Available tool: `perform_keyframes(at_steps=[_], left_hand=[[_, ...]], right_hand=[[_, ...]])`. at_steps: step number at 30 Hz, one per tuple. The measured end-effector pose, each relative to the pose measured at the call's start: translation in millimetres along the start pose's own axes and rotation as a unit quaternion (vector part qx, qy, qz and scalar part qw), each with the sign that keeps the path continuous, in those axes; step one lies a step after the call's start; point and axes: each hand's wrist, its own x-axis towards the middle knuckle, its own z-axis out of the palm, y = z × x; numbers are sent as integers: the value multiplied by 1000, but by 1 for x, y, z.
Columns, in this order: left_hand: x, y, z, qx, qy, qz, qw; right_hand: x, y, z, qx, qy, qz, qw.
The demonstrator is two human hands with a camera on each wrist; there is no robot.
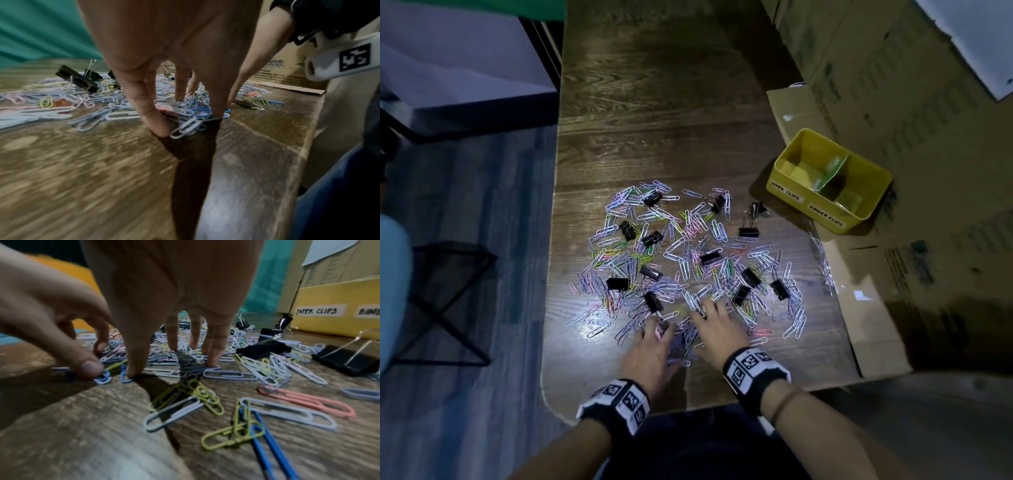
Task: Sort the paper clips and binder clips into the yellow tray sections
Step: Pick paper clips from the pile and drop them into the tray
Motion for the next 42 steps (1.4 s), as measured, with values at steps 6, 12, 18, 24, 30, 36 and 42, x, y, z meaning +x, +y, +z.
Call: perform_keyframes(at_steps=[6, 12, 18, 24, 30, 36, 42], left_hand=[[24, 4, 2, -66, 31, 58, 996], [33, -8, -8, -115, 54, 86, 988], [38, -23, -27, -228, 48, 47, 971], [43, -32, -56, -381, -4, -2, 925], [54, -8, -135, -482, -17, 37, 875], [124, 84, -225, -530, 48, 125, 838], [233, 191, -247, -486, 99, 141, 857]], right_hand=[[9, 4, 6, 51, 34, 3, 998], [18, 13, 12, 112, 36, 60, 991], [17, 24, -3, 286, 63, 122, 948], [-1, 47, -41, 426, 107, 110, 892], [-24, 81, -95, 555, 183, 62, 809], [-40, 127, -171, 599, 314, -24, 736], [-15, 186, -225, 577, 406, -50, 707]])
